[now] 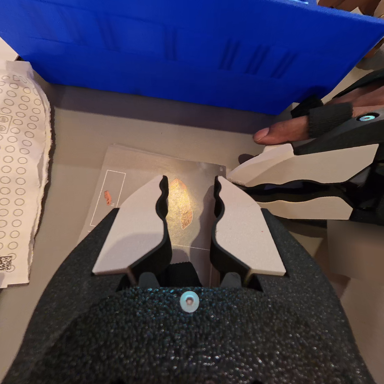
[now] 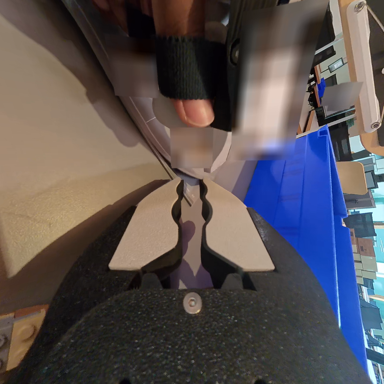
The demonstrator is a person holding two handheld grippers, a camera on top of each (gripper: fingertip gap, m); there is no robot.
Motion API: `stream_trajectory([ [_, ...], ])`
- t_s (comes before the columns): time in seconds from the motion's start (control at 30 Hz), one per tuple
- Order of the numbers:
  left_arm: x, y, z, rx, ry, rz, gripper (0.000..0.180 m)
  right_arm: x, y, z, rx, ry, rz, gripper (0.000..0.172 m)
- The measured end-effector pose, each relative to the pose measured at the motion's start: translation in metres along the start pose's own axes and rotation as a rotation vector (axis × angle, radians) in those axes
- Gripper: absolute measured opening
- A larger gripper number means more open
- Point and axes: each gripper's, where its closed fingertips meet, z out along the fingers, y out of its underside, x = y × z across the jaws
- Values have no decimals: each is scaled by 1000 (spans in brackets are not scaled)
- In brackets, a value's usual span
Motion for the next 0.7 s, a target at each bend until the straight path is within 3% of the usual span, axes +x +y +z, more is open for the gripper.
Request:
stream_trajectory([
  [0.43,3,5,2,-31,13,21,42,2,6,-1,-23,-15,24,15],
  [0.7,15,21,0,-155,25,160,43,3,17,-11,-34,-26,24,19],
])
